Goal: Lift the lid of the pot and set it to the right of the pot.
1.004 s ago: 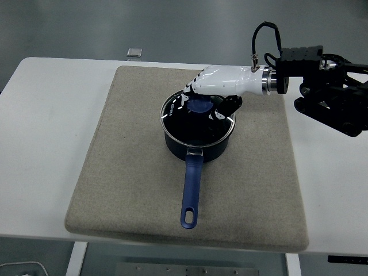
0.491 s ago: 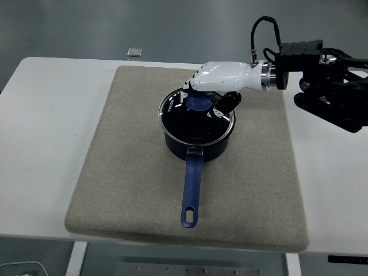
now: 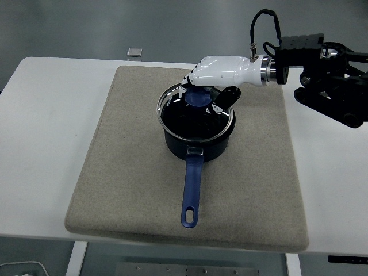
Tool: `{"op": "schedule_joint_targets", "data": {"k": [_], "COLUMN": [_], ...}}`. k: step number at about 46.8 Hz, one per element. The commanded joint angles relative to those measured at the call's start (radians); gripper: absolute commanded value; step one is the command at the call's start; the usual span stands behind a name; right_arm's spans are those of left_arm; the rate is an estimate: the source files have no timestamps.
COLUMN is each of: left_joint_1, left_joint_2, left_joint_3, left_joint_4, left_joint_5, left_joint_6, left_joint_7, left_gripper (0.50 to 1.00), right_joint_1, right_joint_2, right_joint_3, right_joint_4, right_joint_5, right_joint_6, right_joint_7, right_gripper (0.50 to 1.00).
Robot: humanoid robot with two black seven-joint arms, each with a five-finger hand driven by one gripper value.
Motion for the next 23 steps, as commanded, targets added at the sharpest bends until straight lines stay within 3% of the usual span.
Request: {"op": "schedule_joint_targets", "data": {"k": [1, 23], "left_joint_1": [0.001, 0.001], "left_joint_2": [0.0, 0.0], "left_joint_3": [0.0, 0.0], "left_joint_4": [0.0, 0.0], "left_joint_5": [0.0, 0.0], "left_joint_6": [0.0, 0.0], "left_joint_7": [0.0, 0.0], "left_gripper": [1.0, 1.0], "right_joint_1": [0.009, 0.043], "right_joint_2": [0.0, -0.003], "right_joint_3": [-0.001, 0.015], "right_joint_4": [0.0, -0.136], "right_joint_5": [0.003, 0.078], "right_joint_6": [0.0, 0.015], "right_joint_7": [0.0, 0.0], "right_gripper": [0.5, 0.5]}}
